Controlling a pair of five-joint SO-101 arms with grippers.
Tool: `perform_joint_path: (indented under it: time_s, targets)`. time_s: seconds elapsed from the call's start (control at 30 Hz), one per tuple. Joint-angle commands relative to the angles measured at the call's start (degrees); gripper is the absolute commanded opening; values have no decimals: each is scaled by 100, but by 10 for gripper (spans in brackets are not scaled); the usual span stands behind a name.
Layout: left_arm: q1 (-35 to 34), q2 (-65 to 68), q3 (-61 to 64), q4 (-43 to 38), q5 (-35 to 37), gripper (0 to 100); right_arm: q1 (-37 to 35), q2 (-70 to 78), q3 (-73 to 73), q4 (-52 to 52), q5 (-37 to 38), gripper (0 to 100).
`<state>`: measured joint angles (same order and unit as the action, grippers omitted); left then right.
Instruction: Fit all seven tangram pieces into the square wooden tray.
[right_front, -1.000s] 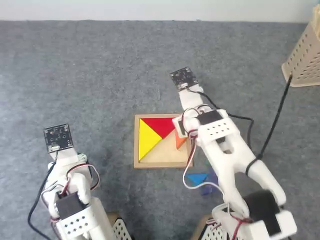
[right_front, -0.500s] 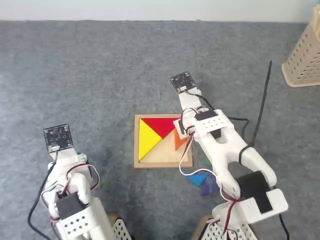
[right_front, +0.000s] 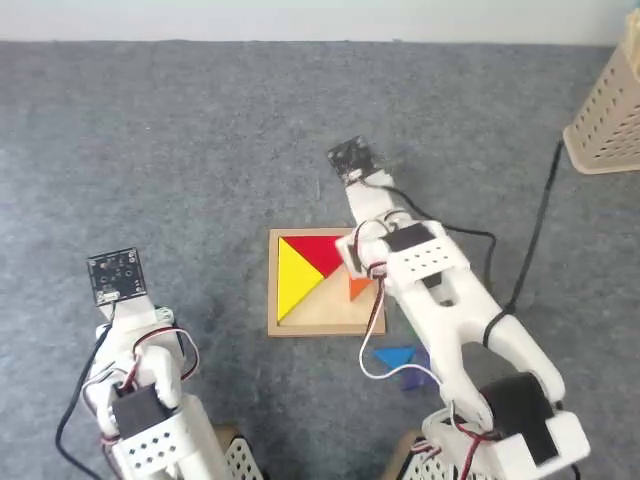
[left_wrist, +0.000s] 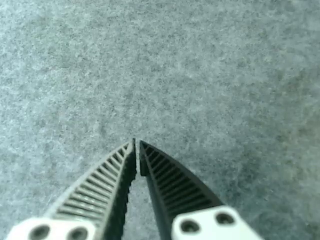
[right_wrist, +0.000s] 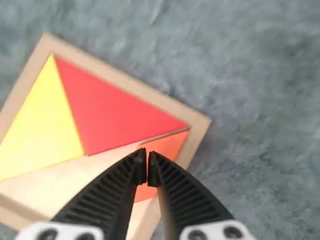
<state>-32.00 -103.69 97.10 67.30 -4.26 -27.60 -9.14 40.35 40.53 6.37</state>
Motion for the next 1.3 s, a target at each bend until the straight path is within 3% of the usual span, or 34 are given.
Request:
perform_joint_path:
  time_s: [0.0,0.33,0.63,1.03,1.13,1.27]
  targets:
    - [18,-44,-48,35,88,13,-66,84,-62,-136,105,9]
    - [18,-44,-48,35,88,13,40,1086,-651,-127,105,9]
    - [18,-44,-48,35,88,13,171,848,-941,-4,79,9]
    - [18,-44,-48,35,88,13,1666,-2053,-686,2844,114,10]
    - [18,-44,-48,35,88,13,1921,-2009,-185,2923,580,27]
    - [18,-44,-48,35,88,13,2158,-1719,255,2932,1169,126]
